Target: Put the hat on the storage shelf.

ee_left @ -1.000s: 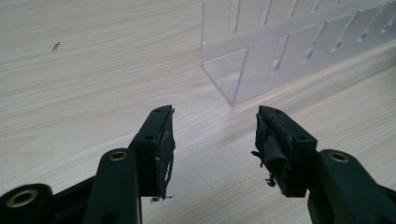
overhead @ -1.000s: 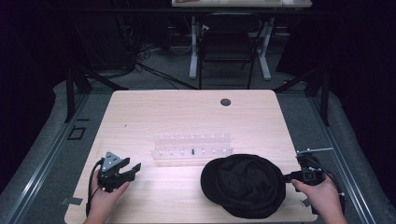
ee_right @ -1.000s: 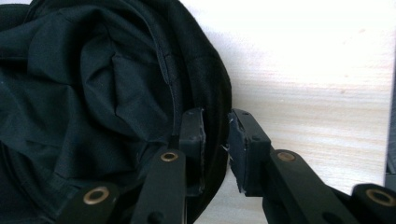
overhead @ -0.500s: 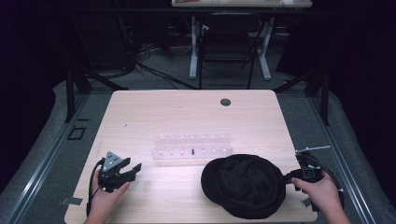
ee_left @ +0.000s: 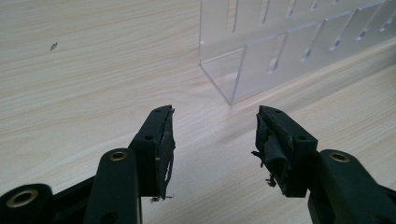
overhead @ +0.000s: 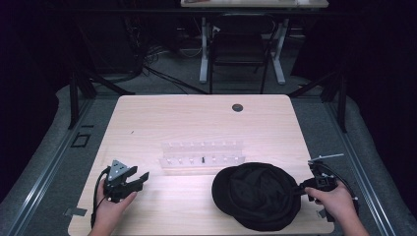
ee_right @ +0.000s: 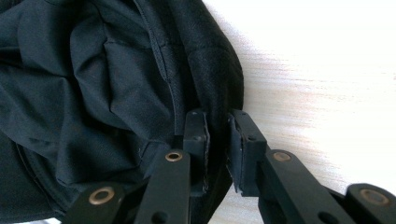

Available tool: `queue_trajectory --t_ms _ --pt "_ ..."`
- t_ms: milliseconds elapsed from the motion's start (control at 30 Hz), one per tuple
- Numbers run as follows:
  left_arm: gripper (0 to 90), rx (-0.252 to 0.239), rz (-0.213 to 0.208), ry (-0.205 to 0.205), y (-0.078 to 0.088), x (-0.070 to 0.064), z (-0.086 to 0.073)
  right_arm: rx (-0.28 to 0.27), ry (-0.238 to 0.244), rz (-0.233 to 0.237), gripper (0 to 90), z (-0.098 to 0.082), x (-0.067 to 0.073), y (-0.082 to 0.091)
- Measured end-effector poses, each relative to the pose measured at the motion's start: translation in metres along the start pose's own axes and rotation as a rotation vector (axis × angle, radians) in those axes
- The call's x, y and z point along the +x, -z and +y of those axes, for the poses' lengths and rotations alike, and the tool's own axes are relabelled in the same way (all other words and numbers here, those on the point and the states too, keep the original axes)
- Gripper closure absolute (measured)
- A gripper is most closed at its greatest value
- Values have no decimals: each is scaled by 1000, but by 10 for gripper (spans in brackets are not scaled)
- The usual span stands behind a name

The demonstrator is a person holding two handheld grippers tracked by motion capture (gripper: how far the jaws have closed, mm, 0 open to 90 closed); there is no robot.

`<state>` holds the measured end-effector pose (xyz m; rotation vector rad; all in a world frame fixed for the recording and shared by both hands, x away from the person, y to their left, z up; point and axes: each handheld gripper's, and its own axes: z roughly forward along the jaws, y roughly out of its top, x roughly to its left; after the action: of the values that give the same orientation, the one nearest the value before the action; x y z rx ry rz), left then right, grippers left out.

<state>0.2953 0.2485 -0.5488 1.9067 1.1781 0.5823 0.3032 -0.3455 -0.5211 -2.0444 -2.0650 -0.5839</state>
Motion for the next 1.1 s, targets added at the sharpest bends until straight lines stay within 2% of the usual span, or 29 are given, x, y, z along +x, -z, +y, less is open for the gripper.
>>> queue_trajectory --t_ms 100,167,300,433,500,667,767,833,1067,1100 --pt "471 0 -1 0 0 0 0 1 -18 3 784 1 0 -4" --pt "471 1 0 1 0 0 0 23 -3 8 796 3 -1 -4" --pt "471 1 -1 1 0 0 0 41 -3 11 816 4 -1 -5" --pt "471 0 -2 2 0 0 0 33 -20 17 822 4 -1 -7" --pt "471 2 -2 0 -1 0 0 48 -5 18 822 4 -3 -7" --pt "471 3 -1 -2 -1 0 0 44 -2 24 821 4 -3 -8" --pt "471 2 -1 -1 -1 0 0 31 -19 24 830 4 -2 -9" --pt "471 3 -1 -1 -1 0 0 56 -1 22 834 5 -2 -7" --pt "471 1 0 1 -1 0 0 48 -22 35 852 6 -1 -8" --pt "471 1 0 3 -1 0 0 59 -13 26 853 7 -2 -7"
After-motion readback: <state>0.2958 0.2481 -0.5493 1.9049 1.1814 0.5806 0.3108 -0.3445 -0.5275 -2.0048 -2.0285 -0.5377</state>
